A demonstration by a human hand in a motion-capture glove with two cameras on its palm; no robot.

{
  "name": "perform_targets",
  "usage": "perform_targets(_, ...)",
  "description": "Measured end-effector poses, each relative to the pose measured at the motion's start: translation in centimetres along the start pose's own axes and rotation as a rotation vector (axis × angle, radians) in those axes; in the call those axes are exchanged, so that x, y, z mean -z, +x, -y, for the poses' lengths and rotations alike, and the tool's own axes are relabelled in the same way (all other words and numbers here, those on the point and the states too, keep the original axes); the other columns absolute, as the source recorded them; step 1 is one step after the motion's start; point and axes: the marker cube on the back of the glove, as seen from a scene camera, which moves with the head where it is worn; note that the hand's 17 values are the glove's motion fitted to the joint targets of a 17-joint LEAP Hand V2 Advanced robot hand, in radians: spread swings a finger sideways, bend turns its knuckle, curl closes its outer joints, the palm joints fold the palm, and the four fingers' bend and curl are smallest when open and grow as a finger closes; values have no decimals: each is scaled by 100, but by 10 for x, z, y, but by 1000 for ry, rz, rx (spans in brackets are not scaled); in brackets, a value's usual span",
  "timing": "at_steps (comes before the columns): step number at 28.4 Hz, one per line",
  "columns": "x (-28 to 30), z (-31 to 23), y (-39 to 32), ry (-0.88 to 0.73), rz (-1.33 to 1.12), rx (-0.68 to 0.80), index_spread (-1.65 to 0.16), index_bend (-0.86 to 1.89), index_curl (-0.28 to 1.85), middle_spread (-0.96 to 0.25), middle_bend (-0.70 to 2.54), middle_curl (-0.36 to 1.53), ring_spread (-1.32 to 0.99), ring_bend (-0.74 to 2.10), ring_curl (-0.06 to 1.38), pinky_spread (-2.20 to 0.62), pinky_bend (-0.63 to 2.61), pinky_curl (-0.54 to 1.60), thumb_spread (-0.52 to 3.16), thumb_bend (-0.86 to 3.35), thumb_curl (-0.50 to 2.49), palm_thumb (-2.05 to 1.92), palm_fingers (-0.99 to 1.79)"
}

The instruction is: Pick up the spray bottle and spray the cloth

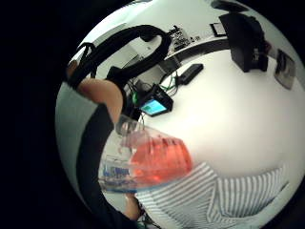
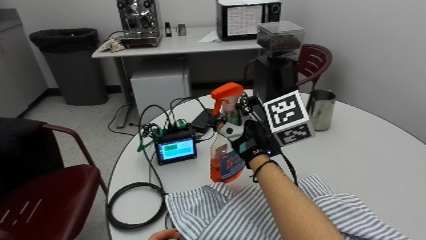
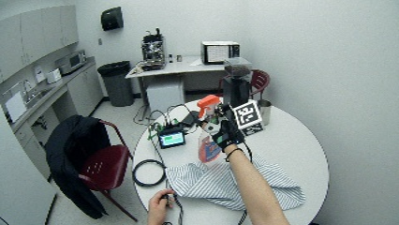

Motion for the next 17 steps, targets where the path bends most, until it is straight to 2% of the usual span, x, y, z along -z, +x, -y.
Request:
perform_targets(13,-13,2,29,61,-94,-39,-24,15,45,-14,51,53,-15,55,46,3,16,34,77,-4,58,92,112)
perform_targets(17,-24,-8,39,10,-128,-44,-25,7,42,-13,52,53,-15,53,46,6,18,34,81,-7,53,84,99)
